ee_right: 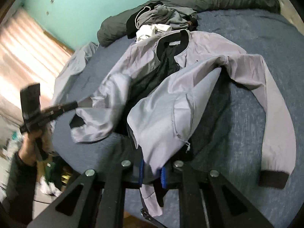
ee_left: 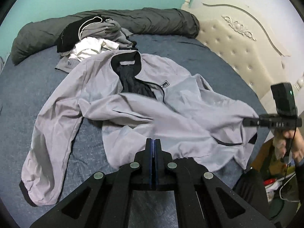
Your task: Fold clothes
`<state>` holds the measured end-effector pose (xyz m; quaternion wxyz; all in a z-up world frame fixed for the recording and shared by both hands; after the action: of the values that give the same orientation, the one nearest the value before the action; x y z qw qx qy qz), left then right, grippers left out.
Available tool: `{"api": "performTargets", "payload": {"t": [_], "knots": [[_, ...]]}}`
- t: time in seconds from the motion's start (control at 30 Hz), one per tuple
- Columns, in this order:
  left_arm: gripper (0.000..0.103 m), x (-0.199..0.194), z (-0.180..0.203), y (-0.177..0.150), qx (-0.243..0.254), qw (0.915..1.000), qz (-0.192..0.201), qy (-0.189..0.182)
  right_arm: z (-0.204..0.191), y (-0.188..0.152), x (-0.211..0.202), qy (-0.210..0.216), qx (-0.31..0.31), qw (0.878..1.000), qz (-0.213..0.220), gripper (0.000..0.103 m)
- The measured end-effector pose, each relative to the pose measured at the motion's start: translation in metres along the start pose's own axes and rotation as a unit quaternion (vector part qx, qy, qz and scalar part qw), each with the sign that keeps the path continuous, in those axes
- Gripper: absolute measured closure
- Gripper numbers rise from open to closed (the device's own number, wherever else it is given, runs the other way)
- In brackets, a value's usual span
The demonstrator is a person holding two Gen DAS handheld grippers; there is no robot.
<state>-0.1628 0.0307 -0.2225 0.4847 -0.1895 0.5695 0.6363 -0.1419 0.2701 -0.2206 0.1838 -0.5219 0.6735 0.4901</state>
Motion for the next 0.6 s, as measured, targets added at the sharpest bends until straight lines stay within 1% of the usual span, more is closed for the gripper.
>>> {"api": "performTargets", "payload": {"t": [0.07,0.17,0.27,0.33,0.4,0.47,0.53,0.57,0.6], "knots": [[0.102,0.011,-0.005,-0.011,-0.010,0.9999,-0.011,-0.002,0.013,-0.006,0.003,-0.007,0.019,1.000,-0.001,0.091],[0.102,0.032,-0.015,-0.035,-0.033,0.9987,-0.040,-0.003,0.041,-0.021,0.022,-0.031,0.050,0.998,-0.016,0.090],[0.101,0.055,-0.026,-0.061,-0.040,0.9966,-0.072,0.010,0.064,-0.038,0.047,-0.049,0.077,0.995,-0.038,0.088],[0.101,0.066,-0.033,-0.074,-0.047,0.9953,-0.084,0.010,0.078,-0.047,0.061,-0.060,0.092,0.993,-0.051,0.087],[0.101,0.069,-0.039,-0.081,-0.051,0.9948,-0.087,0.008,0.088,-0.052,0.066,-0.077,0.091,0.991,-0.055,0.086],[0.100,0.067,-0.044,-0.086,-0.052,0.9949,-0.086,0.009,0.094,-0.053,0.065,-0.099,0.081,0.990,-0.052,0.080],[0.099,0.058,-0.050,-0.087,-0.051,0.9955,-0.079,0.011,0.093,-0.049,0.052,-0.128,0.058,0.989,-0.036,0.067],[0.096,0.053,-0.054,-0.088,-0.051,0.9959,-0.074,0.012,0.092,-0.045,0.045,-0.138,0.045,0.989,-0.023,0.065],[0.090,0.049,-0.057,-0.088,-0.054,0.9960,-0.070,0.012,0.090,-0.041,0.037,-0.145,0.032,0.989,-0.007,0.063]]}}
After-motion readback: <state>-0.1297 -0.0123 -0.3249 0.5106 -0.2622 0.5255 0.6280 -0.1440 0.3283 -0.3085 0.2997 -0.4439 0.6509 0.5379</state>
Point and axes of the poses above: each gripper's, at about its wrist camera, not at the fingertips, and x roughly the way its jaws point, z to its right, y to its top, the point moved 7 cm from there along x, roughly the way its jaws point, and after that the axes turned 5 degrees about -x, right-handed, at the moved point
